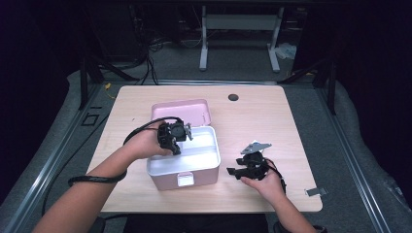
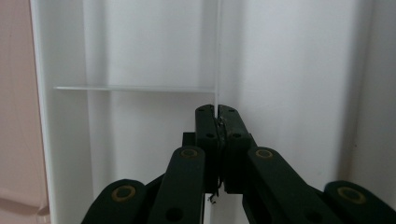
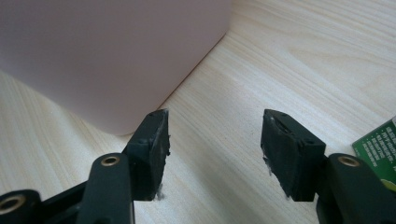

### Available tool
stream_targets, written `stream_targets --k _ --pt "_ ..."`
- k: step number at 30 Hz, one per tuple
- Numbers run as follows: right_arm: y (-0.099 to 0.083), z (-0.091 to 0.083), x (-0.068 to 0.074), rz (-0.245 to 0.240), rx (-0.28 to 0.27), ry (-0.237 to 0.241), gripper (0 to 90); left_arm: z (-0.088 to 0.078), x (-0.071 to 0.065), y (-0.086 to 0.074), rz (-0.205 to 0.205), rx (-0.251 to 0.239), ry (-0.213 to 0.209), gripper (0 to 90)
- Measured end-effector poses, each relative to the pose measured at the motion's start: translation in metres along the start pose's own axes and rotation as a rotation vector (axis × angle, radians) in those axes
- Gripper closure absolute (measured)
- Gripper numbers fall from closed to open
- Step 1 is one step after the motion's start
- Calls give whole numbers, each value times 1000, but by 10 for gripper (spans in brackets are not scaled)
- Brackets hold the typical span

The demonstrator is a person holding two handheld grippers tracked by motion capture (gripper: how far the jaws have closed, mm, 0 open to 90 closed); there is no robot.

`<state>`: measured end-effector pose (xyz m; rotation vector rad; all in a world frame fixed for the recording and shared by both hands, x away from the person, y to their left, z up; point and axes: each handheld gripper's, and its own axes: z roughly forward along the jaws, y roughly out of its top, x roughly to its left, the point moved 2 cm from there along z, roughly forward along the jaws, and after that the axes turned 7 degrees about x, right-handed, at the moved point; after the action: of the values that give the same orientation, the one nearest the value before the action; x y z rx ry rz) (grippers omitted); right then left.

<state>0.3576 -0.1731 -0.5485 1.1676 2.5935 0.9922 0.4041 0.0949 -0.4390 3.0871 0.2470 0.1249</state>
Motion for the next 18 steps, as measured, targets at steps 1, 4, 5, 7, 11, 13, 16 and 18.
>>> stream_targets --k 1,4,5,7,11,13,16,18 --pt "0 0 0 1 0 0 418 0 0 0 0 0 0 880" --pt "0 0 0 -1 1 1 418 -1 0 -1 7 8 12 880" --pt "0 0 0 -1 1 1 418 -1 0 -1 7 8 12 879" --pt "0 0 0 0 3 2 418 -2 -1 -1 15 7 35 879" --pt "0 0 0 -1 1 1 418 -4 -2 -2 21 5 42 883" --pt "0 0 0 -1 2 0 418 -8 -3 -3 21 -3 55 886" --pt "0 0 0 -2 1 0 418 -13 -4 -4 21 -10 74 892" --pt "0 1 0 0 2 -1 418 -18 -4 -4 18 -14 74 893"
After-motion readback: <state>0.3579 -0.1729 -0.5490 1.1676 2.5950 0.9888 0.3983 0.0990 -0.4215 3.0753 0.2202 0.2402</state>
